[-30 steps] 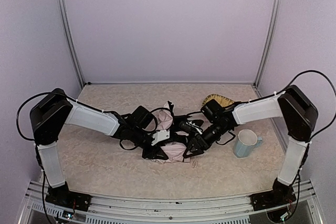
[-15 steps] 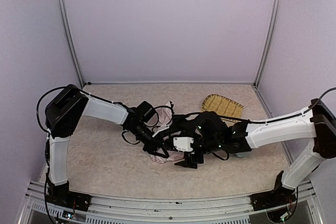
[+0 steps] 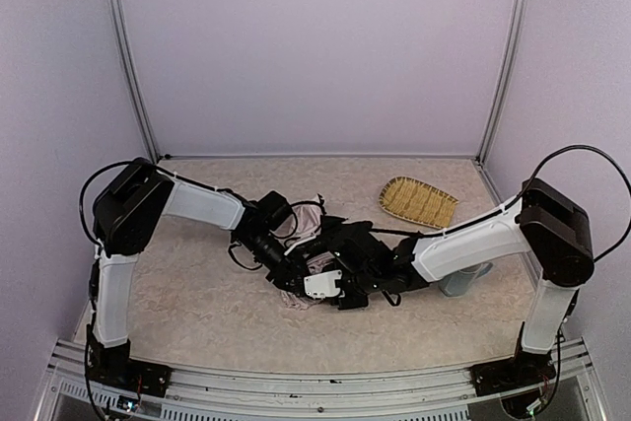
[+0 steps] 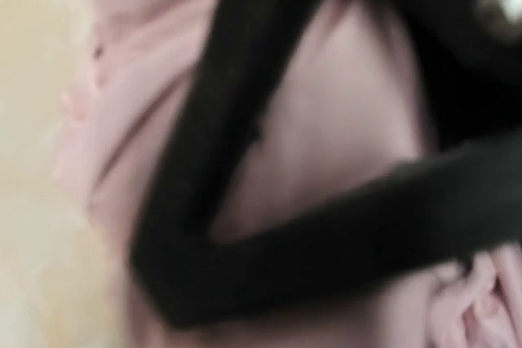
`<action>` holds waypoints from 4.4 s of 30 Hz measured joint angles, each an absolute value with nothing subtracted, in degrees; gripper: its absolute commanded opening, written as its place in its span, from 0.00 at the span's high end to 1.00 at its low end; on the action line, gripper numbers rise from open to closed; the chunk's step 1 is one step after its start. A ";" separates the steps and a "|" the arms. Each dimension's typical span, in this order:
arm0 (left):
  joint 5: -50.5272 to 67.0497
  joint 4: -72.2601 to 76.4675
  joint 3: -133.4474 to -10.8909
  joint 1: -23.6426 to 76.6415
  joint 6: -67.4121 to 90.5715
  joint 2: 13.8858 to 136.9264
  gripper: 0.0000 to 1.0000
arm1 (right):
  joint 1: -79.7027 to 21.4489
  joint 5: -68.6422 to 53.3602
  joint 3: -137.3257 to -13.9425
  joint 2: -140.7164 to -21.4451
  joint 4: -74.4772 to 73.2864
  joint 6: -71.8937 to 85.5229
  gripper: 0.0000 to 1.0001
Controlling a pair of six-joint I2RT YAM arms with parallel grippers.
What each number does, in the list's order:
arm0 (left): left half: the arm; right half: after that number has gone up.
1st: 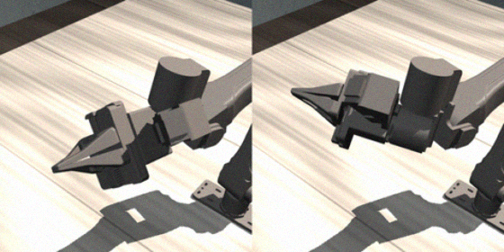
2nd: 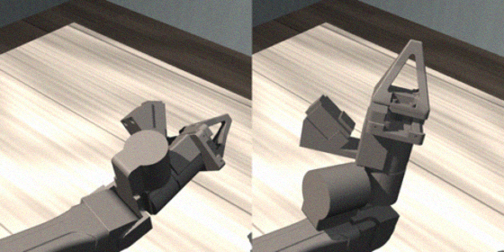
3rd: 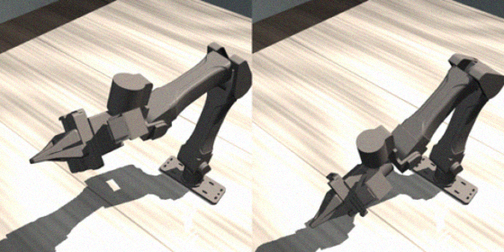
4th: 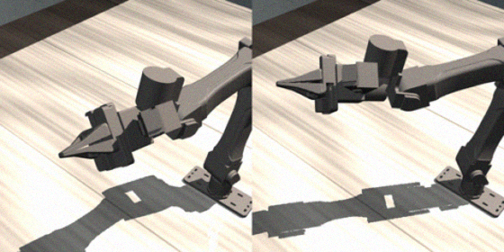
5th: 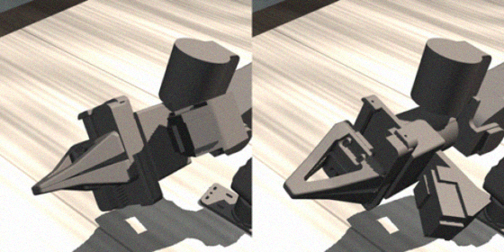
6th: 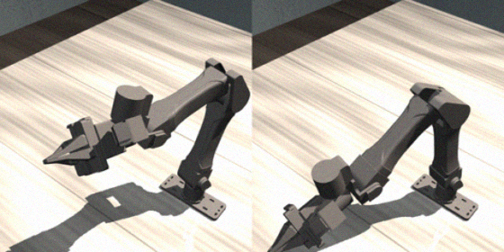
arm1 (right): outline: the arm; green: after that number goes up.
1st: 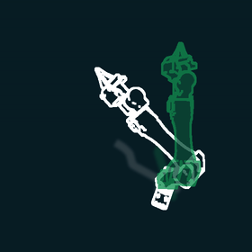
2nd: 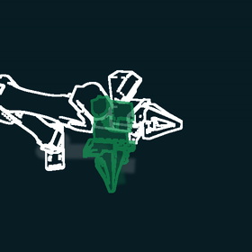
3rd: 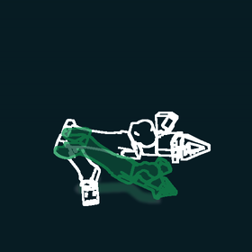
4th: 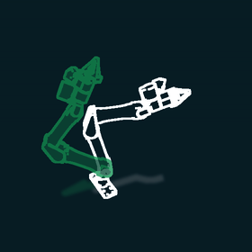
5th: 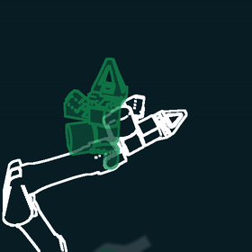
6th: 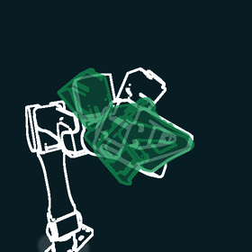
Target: Put away the umbrella
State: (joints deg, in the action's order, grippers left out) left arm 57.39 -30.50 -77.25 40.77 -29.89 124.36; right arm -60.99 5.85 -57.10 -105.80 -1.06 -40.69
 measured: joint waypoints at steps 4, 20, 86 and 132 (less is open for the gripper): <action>58.43 -27.70 -75.59 39.92 -26.85 122.08 0.47 | -61.32 5.19 -57.60 -105.49 -3.29 -39.64 0.87; 45.71 24.12 -35.16 34.65 -11.64 82.06 0.43 | -56.42 -16.05 -66.22 -106.94 -20.93 -23.97 0.94; 46.76 -18.09 -74.56 41.36 -28.16 120.42 0.68 | -57.30 6.02 -60.40 -106.54 -7.49 -38.11 0.63; 8.21 7.86 -45.21 54.26 -45.50 98.50 0.77 | -43.13 -59.24 -91.13 -128.77 -51.48 -26.57 0.47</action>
State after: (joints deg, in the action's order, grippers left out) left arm 8.21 7.86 -45.21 54.26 -45.50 98.50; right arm -43.13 -59.24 -91.13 -128.77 -51.48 -26.57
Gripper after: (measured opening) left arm 0.319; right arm 0.427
